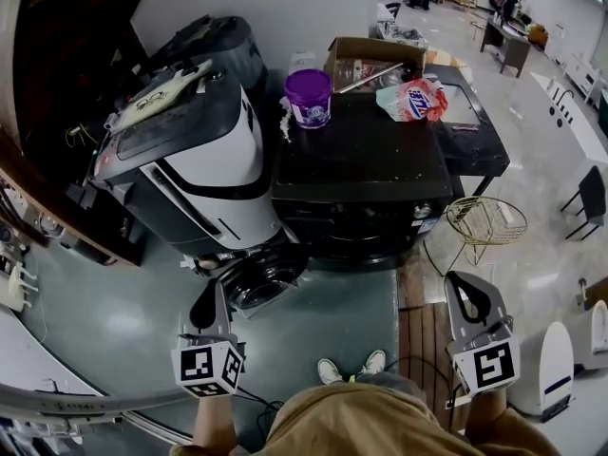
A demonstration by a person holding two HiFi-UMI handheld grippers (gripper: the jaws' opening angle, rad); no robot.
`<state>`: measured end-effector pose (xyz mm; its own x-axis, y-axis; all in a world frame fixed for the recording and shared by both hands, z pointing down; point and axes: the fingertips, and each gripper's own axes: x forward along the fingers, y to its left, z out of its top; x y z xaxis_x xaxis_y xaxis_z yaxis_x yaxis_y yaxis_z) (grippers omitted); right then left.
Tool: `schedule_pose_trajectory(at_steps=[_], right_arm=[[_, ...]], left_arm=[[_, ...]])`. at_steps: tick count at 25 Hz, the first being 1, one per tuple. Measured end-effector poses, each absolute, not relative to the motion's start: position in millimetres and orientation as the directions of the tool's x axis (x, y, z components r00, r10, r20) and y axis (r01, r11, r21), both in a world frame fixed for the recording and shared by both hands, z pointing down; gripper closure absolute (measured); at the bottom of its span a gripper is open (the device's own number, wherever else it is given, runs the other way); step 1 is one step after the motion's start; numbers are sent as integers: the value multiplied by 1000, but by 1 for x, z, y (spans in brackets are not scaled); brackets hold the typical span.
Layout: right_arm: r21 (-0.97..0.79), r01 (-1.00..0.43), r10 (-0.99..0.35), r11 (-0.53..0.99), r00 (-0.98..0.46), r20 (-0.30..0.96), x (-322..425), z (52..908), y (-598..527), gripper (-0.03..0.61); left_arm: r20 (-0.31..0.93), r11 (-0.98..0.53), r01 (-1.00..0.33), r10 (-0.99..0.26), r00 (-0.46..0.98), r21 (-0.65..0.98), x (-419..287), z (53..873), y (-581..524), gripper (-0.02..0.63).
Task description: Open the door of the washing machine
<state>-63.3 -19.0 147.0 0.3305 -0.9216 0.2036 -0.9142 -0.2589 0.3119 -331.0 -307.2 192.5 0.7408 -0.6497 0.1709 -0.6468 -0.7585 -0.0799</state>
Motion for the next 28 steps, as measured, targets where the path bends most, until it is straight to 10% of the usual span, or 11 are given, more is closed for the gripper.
schedule_pose_trajectory(at_steps=[28], right_arm=[[300,-921,-936,-248,308,169,-37,149,-29,574]], left_arm=[[167,-747,-661,-663,730,-71,-301,199,-309,553]])
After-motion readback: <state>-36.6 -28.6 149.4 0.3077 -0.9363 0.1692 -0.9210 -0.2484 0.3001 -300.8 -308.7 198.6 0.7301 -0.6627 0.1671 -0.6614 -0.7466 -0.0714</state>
